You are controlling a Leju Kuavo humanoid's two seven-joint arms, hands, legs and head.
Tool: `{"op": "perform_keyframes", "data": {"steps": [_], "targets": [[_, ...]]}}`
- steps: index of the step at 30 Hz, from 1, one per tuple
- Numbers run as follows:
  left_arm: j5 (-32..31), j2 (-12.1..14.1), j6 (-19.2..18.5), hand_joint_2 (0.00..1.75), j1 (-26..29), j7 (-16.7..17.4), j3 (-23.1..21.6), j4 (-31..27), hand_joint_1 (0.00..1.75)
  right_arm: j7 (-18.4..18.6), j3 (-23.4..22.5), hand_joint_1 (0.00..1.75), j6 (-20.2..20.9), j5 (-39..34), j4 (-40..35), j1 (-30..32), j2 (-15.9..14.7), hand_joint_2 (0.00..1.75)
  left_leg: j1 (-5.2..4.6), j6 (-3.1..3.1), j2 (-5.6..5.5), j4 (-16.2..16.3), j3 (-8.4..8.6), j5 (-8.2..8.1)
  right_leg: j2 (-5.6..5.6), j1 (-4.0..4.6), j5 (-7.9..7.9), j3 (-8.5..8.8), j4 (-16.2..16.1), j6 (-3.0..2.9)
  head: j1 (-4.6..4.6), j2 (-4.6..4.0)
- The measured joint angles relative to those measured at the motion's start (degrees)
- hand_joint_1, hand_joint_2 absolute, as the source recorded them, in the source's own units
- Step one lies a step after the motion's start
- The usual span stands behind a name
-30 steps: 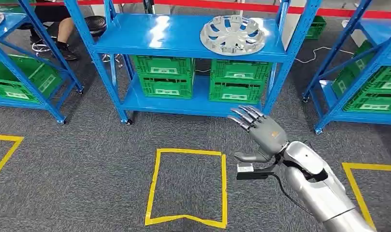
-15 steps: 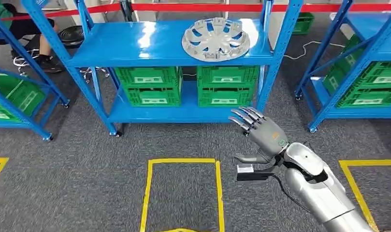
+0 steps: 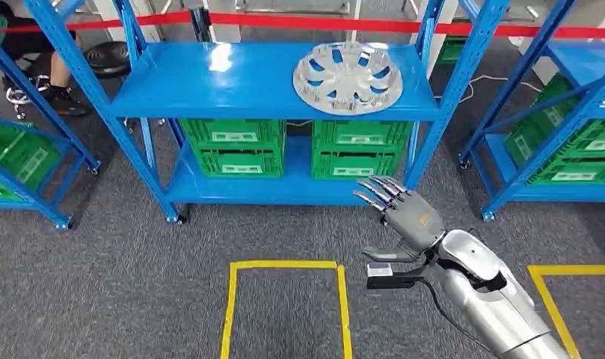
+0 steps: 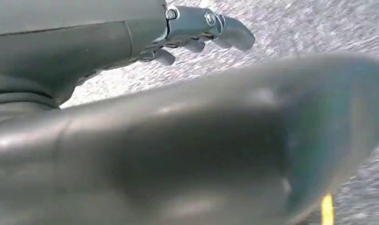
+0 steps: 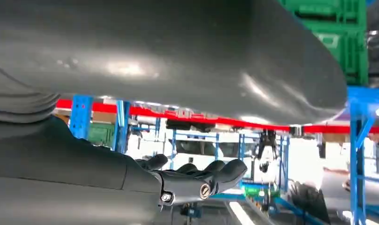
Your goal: Take the parts from the cabinet and place them on the table.
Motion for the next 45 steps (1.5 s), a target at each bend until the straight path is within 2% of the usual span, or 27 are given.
{"op": "perform_keyframes", "data": {"steps": [1, 2, 5, 7, 8, 10, 12, 13, 14, 15, 16, 17, 21, 22, 24, 26, 27, 29, 31, 32, 35, 37, 39, 41, 43, 44, 45], "targets": [[0.11, 0.02, 0.02, 0.00, 0.10, 0.00, 0.07, 0.09, 0.00, -0.04, 0.07, 0.00, 0.07, 0.02, 0.15, 0.02, 0.07, 0.00, -0.21, -0.25, 0.06, 0.25, 0.21, -0.94, -0.91, -0.04, 6.19, -0.29, -3.87, 0.04, 0.00, 0.00], [0.31, 0.02, 0.09, 0.00, -0.04, -0.02, 0.13, 0.09, 0.00, 0.04, 0.11, 0.00, 0.19, 0.00, 0.35, -0.22, 0.07, 0.00, -0.29, -0.62, -0.13, 0.58, 0.71, -1.71, -1.15, 0.40, 4.57, -0.26, -3.47, -0.70, -0.03, 0.00], [0.37, 0.04, 0.15, 0.00, -0.24, -0.11, 0.24, 0.06, 0.00, -0.04, 0.04, 0.00, 0.15, 0.04, 0.33, -0.69, 0.15, 0.00, -0.23, -1.79, 0.17, 0.87, 1.76, -2.11, -0.28, 0.53, 3.88, 0.76, -3.41, -2.15, -0.16, 0.00], [0.37, 0.07, 0.15, 0.00, -0.45, -0.15, 0.24, -0.02, 0.00, -0.15, -0.02, 0.00, 0.04, -0.07, 0.31, -1.06, 0.24, 0.00, -0.06, -2.12, 0.14, 6.83, -1.25, -0.52, -0.06, 0.19, 3.21, 2.55, -3.73, -2.99, -0.20, 0.00], [0.37, -0.04, 0.11, 0.00, -0.52, -0.20, 0.24, 0.07, 0.00, -0.24, -0.02, 0.00, -0.02, -0.07, 0.31, -1.05, 0.24, 0.00, 0.04, -2.33, 0.18, 11.60, -4.24, -0.52, -0.06, 0.19, 2.54, 3.35, -3.88, -3.19, -0.29, 0.00], [0.33, -0.09, 0.13, 0.00, -0.35, -0.20, 0.24, 0.13, 0.00, -0.37, 0.04, 0.00, -0.22, -0.11, 0.31, -0.76, 0.39, 0.00, 0.34, -2.91, 0.19, 18.43, -10.25, -4.57, 0.03, 0.18, 1.11, 4.93, -3.89, -3.22, -0.26, 0.00], [0.33, -0.04, 0.13, 0.00, 0.12, -0.31, 0.28, 0.15, 0.00, -0.35, 0.04, 0.00, -0.50, -0.42, 0.31, -0.33, 0.39, 0.00, 0.51, -2.87, 0.19, 18.83, -13.42, -8.67, 0.35, 0.11, -0.45, 6.84, -3.89, -3.11, -0.26, 0.00], [0.31, -0.02, 0.13, 0.00, 0.21, -0.33, 0.28, 0.15, 0.00, -0.39, -0.02, 0.00, -0.72, -0.55, 0.31, -0.04, 0.39, 0.00, 0.56, -2.89, 0.20, 16.74, -13.80, -8.22, 0.48, 0.03, -1.30, 8.00, -3.89, -3.02, -0.29, 0.00], [0.22, 0.04, 0.13, 0.00, 0.20, -0.33, 0.26, 0.15, 0.00, -0.44, -0.13, 0.00, -0.94, -0.68, 0.31, 0.24, 0.37, 0.00, 0.58, -2.84, 0.20, 13.47, -13.52, -5.97, 0.54, -0.08, -2.12, 9.13, -3.89, -2.84, -0.29, 0.00], [0.00, 0.07, 0.13, 0.00, 0.20, -0.31, 0.28, 0.15, 0.00, -0.68, -0.35, 0.00, -1.12, -1.01, 0.31, 0.49, 0.35, 0.00, 0.58, -2.66, 0.20, 8.86, -12.90, -0.96, 0.55, -0.17, -3.03, 10.30, -3.89, -2.54, -0.29, 0.00], [-0.07, 0.04, 0.13, 0.00, 0.45, -0.24, 0.28, 0.22, 0.00, -0.96, -0.57, 0.00, -1.31, -1.20, 0.31, 0.69, 0.24, 0.00, 0.66, -2.63, 0.21, 4.72, -12.74, 5.90, 0.60, -0.15, -3.76, 10.30, -4.00, -2.16, -0.37, 0.00], [-0.09, 0.04, 0.15, 0.00, 0.38, -0.15, 0.28, 0.35, 0.00, -1.18, -0.70, 0.00, -1.42, -1.38, 0.31, 0.80, 0.15, 0.00, 0.49, -2.42, 0.29, 3.98, -13.04, 8.21, 0.80, -0.01, -4.40, 11.24, -3.71, -1.75, -0.61, 0.00], [-0.15, -0.07, 0.15, 0.00, 0.08, -0.02, 0.26, 0.33, 0.00, -1.25, -1.47, 0.00, -1.62, -1.64, 0.28, 1.06, -0.50, 0.00, 0.40, -0.52, 0.21, 3.40, -11.21, 7.01, 0.84, 0.09, -3.92, 11.79, -3.79, -0.31, -0.53, 0.00], [-0.15, -0.07, 0.17, 0.00, 0.10, -0.02, 0.26, 0.33, 0.00, -1.25, -1.49, 0.00, -1.62, -1.62, 0.28, 1.10, -0.57, 0.00, 0.53, -0.13, 0.16, 3.04, -10.41, 6.59, 0.51, -0.08, -3.79, 10.93, -1.70, -0.14, -0.42, 0.00], [-0.15, 0.04, 0.20, 0.00, -0.03, -0.02, 0.28, 0.31, 0.00, -1.25, -1.62, 0.00, -1.68, -1.64, 0.28, 1.01, -0.66, 0.00, 0.45, 0.32, 0.13, 2.82, -9.14, 5.59, 0.28, 0.03, -4.85, 6.27, 5.58, 0.09, -0.35, 0.00], [-0.15, 0.07, 0.24, 0.00, -0.05, -0.02, 0.28, 0.28, 0.00, -1.25, -1.66, 0.00, -1.64, -1.62, 0.28, 1.35, -0.81, 0.00, 0.16, 0.59, 0.06, 2.81, -7.74, 4.24, 0.27, 0.14, -8.92, 0.83, 11.55, 0.12, -0.33, 0.00], [-0.17, 0.04, 0.22, 0.00, -0.03, -0.02, 0.28, 0.28, 0.00, -1.25, -1.66, 0.00, -1.64, -1.62, 0.28, 1.50, -0.81, 0.00, 0.02, 0.62, 0.02, 2.81, -6.82, 3.45, 0.27, 0.16, -10.27, -0.77, 11.92, -0.09, -0.31, 0.00], [-0.31, 0.02, 0.22, 0.00, 0.10, 0.00, 0.28, 0.33, 0.00, -1.14, -1.66, 0.00, -1.64, -1.60, 0.28, 1.58, -0.92, 0.00, -0.24, 0.61, 0.00, 2.81, -4.61, 1.83, 0.25, 0.28, -8.33, -1.14, 7.39, -0.48, -0.31, 0.00], [-0.57, 0.00, 0.22, 0.00, 0.07, 0.00, 0.26, 0.33, 0.00, -0.37, -1.79, 0.00, -1.73, -1.20, 0.28, 1.80, -1.36, 0.00, -0.35, 0.56, 0.03, 2.72, -2.85, 0.18, 0.09, 0.65, 0.38, 0.01, -0.58, -1.25, -0.31, 0.00], [-0.66, -0.11, 0.22, 0.00, 0.05, 0.04, 0.26, 0.50, 0.00, 0.20, -2.03, 0.00, -1.99, -0.83, 0.31, 2.29, -1.68, 0.00, -0.54, 0.33, -0.09, 3.28, -1.64, -0.71, 0.04, 1.28, 4.25, -0.15, -2.01, -1.50, -0.55, 0.00], [-0.70, -0.02, 0.30, 0.00, -0.11, 0.02, 0.28, 0.37, 0.00, 1.16, -3.01, 0.00, -2.45, 0.17, -0.04, 2.23, -2.58, 0.00, -0.48, -0.88, -0.23, 3.05, -0.97, -1.13, 0.11, 1.21, 3.54, 1.31, -2.83, -2.00, -0.40, 0.00], [-0.72, -0.02, 0.33, 0.00, -0.30, 0.06, 0.28, 0.31, 0.00, 1.73, -3.59, 0.00, -2.86, 0.81, -0.22, 2.17, -2.97, 0.00, -0.43, -1.50, -0.17, 6.76, -2.92, 0.03, 0.33, 0.78, 2.97, 2.77, -3.50, -2.53, -0.40, 0.00], [-0.77, -0.26, 0.35, 0.00, -0.36, -0.02, 0.26, 0.37, 0.00, 2.82, -4.07, 0.00, -3.45, 2.08, -0.22, 2.27, -3.37, 0.00, -0.23, -2.11, -0.04, 14.65, -7.90, 0.43, 0.26, 0.57, 1.86, 4.38, -3.86, -3.02, -0.42, 0.00], [-0.76, -0.26, 0.52, 0.00, -0.15, 0.02, 0.26, 0.37, 0.00, 4.43, -4.43, 0.00, -3.98, 3.95, -0.20, 2.66, -3.48, 0.00, 0.15, -2.60, 0.04, 19.87, -13.00, -4.36, 0.31, 0.39, 0.46, 5.96, -3.89, -2.96, -0.46, 0.00], [-0.76, -0.24, 0.52, 0.00, 0.17, 0.02, 0.26, 0.37, 0.00, 6.08, -5.16, 0.00, -4.35, 5.69, -0.20, 3.19, -3.69, 0.00, 0.37, -2.91, 0.06, 19.21, -15.29, -7.14, 0.43, 0.10, -1.10, 7.89, -3.89, -2.73, -0.48, 0.00], [-0.74, -0.20, 0.52, 0.00, 0.20, 0.00, 0.26, 0.37, 0.00, 6.82, -5.49, 0.00, -4.55, 6.32, -0.20, 3.26, -3.74, 0.00, 0.47, -3.00, 0.06, 16.52, -15.27, -5.99, 0.48, -0.09, -1.91, 9.01, -3.89, -2.55, -0.46, 0.00], [-0.74, -0.15, 0.52, 0.00, 0.20, 0.00, 0.26, 0.37, 0.00, 7.82, -5.88, 0.00, -4.98, 7.29, -0.20, 3.29, -3.87, 0.00, 0.56, -2.96, 0.09, 12.66, -14.65, -2.80, 0.55, -0.30, -2.77, 10.13, -3.89, -2.26, -0.48, 0.00]]}}
